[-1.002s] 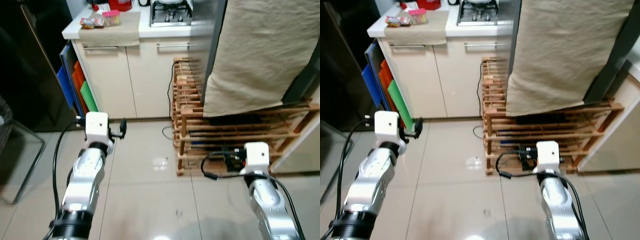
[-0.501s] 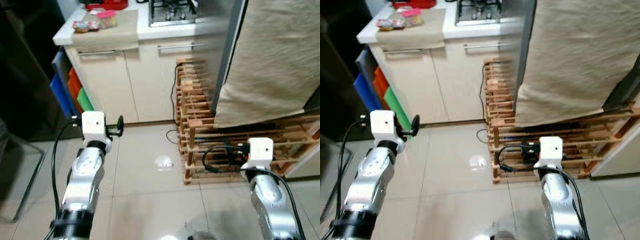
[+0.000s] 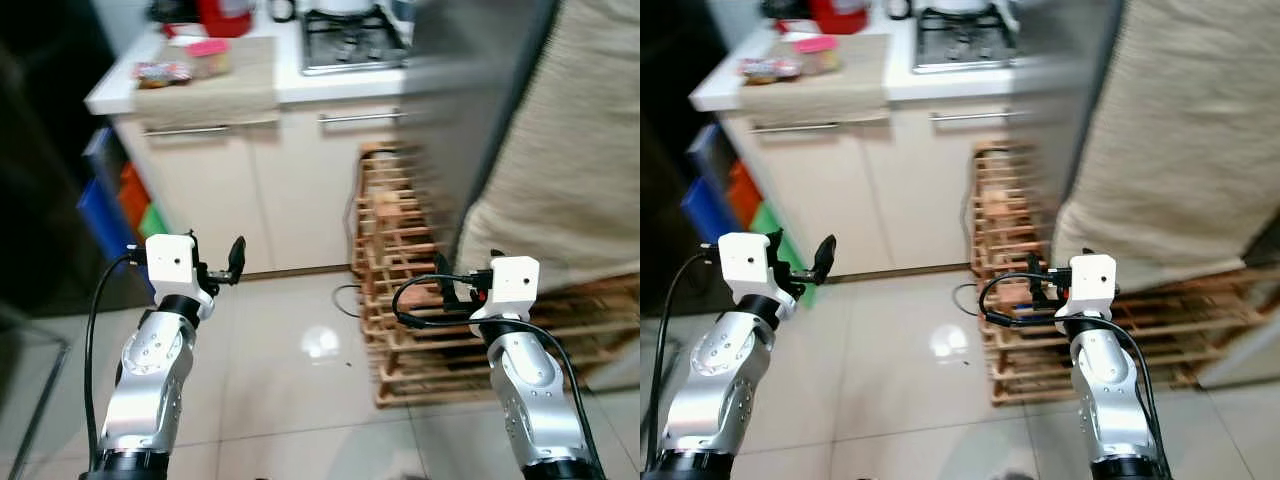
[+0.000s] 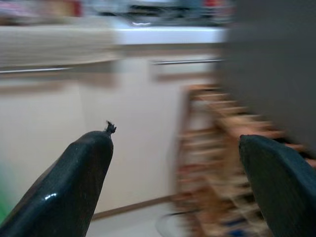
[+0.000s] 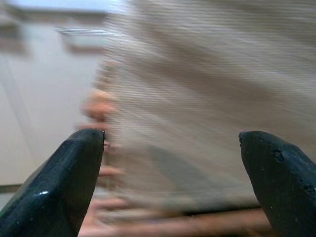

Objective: Restocking fridge

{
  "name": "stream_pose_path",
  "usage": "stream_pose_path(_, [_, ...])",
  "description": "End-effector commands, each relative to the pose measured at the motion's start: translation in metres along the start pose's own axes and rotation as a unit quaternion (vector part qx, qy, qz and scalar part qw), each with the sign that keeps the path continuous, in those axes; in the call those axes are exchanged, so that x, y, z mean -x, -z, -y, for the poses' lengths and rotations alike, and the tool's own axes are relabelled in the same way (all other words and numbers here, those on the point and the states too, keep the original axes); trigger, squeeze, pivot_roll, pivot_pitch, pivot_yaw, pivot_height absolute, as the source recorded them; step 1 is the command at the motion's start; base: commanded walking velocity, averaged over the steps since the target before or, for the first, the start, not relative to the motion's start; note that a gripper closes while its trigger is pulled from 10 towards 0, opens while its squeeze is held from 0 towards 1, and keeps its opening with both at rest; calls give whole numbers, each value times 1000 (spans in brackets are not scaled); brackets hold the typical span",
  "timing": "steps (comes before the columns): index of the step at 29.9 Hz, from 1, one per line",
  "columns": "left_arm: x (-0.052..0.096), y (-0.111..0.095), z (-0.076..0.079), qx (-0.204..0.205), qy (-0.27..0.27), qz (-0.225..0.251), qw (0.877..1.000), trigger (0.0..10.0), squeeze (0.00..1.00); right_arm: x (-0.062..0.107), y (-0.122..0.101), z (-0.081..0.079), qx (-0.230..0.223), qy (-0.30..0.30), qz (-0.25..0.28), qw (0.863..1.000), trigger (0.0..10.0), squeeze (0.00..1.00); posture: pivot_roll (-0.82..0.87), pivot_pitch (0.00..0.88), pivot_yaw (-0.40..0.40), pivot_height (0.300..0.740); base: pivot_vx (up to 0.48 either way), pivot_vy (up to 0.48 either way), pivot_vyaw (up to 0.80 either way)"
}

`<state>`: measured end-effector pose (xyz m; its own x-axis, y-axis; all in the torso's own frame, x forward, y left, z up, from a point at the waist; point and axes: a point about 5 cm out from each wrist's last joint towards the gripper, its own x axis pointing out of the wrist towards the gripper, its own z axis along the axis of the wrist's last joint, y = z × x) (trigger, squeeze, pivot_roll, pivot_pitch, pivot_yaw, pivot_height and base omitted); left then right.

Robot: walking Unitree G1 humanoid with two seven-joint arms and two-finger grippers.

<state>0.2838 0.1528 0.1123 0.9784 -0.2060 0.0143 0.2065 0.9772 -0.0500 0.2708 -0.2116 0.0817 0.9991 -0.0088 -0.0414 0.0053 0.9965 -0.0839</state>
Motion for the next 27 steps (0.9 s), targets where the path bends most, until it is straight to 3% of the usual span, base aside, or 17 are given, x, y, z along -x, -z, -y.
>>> stream_pose_path(1, [2, -2, -9, -17, -7, 2, 1000, 10000, 0, -2, -4, -10, -10, -14, 10, 1000, 10000, 0, -86, 7, 65, 740, 0, 480, -800])
stream_pose_path(6, [-6, 1, -17, -6, -45, -14, 999, 10000, 0, -2, -3, -10, -11, -13, 10, 1000, 10000, 0, -92, 1, 68, 740, 0, 192, -800])
stream_pose_path(27, [-18, 1, -20, -26, -40, -18, 999, 10000, 0, -4, -6, -9, -13, -6, 18, 1000, 10000, 0, -104, 7, 70, 740, 0, 0, -799])
